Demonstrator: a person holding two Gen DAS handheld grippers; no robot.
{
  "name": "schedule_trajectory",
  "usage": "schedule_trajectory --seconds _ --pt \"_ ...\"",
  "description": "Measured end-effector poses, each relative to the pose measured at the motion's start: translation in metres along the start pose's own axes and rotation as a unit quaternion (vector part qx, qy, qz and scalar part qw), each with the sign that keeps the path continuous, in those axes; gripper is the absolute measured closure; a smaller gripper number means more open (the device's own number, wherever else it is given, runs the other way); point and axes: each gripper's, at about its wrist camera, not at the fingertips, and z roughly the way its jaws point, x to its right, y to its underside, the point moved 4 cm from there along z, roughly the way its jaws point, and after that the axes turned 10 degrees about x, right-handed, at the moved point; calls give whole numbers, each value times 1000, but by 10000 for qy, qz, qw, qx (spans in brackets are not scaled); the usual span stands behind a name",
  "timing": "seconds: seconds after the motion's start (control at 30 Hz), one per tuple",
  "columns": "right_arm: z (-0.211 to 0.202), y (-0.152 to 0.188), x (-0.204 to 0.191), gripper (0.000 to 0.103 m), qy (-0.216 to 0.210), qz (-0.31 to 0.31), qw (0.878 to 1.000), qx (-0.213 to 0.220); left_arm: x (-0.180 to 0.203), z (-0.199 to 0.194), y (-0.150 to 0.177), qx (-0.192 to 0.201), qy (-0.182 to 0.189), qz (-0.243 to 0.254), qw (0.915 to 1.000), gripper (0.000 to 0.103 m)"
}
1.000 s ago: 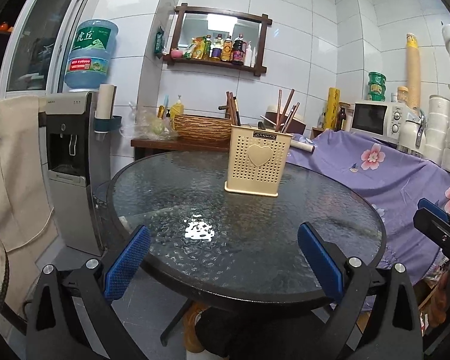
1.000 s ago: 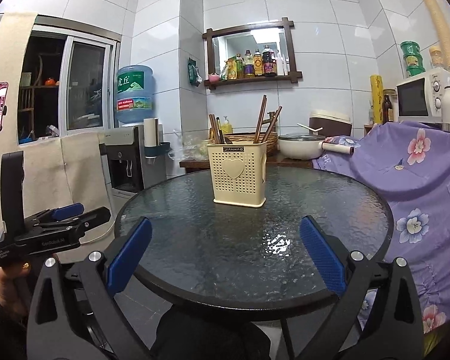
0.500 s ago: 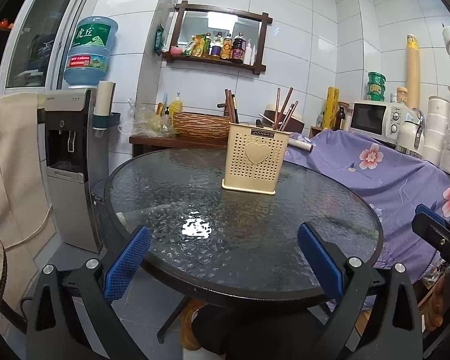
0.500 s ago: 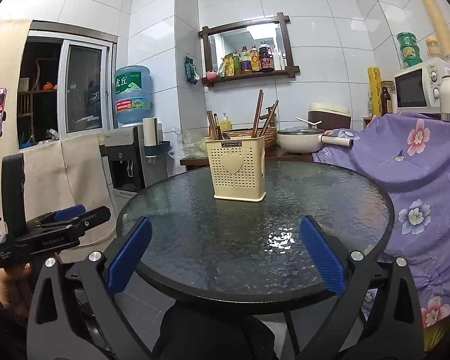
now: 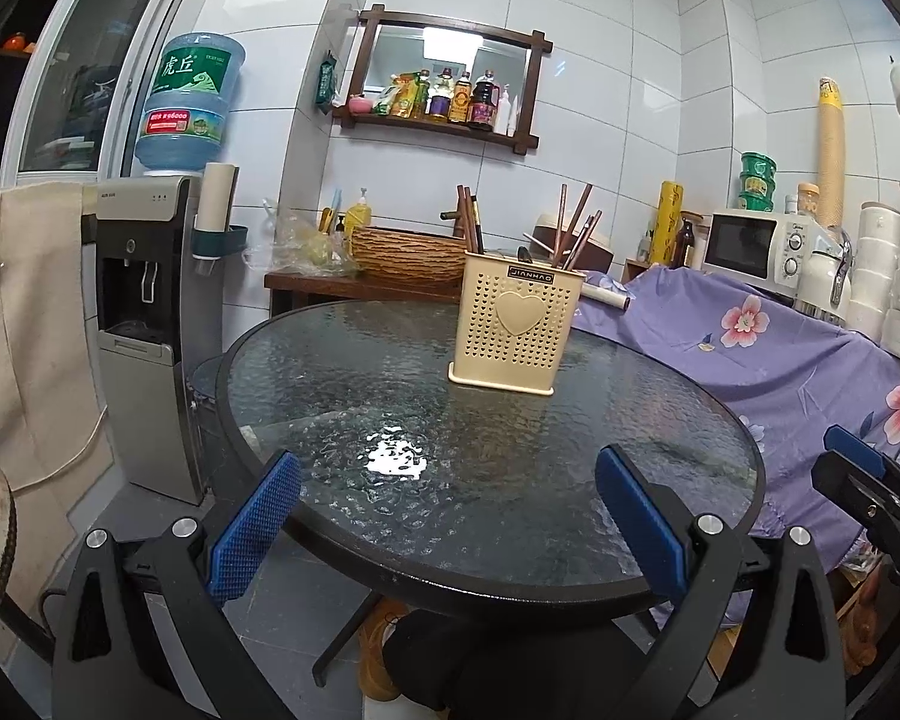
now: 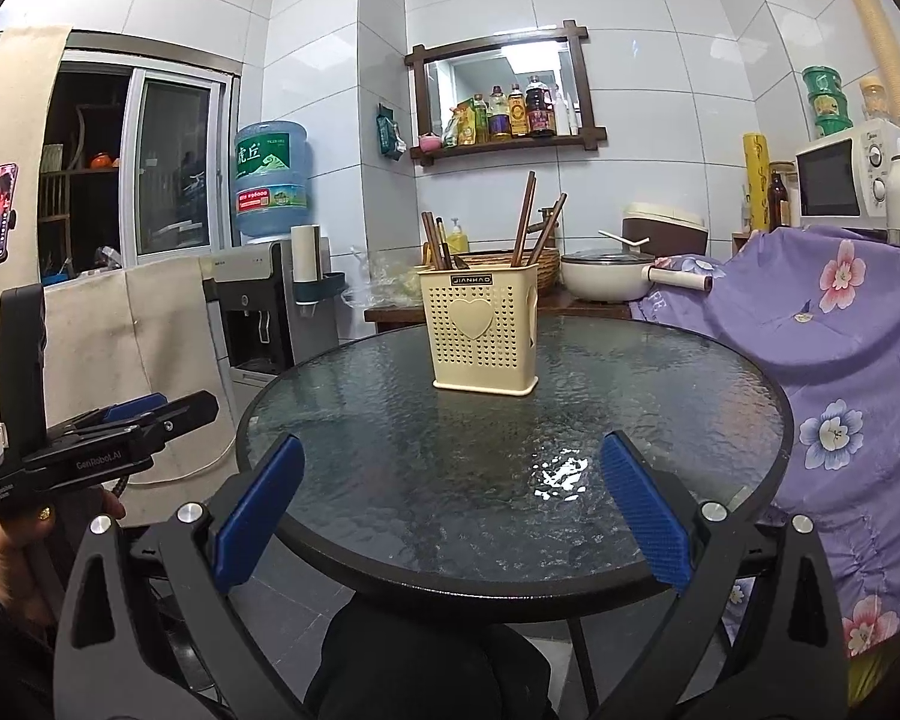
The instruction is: Organize utensils
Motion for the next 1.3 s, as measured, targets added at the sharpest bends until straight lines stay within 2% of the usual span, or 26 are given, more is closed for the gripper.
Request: schedule_trajectory --seconds 1.3 --pt "1 5 2 6 -17 -15 10000 -82 13 -5 -3 42 -60 114 9999 6"
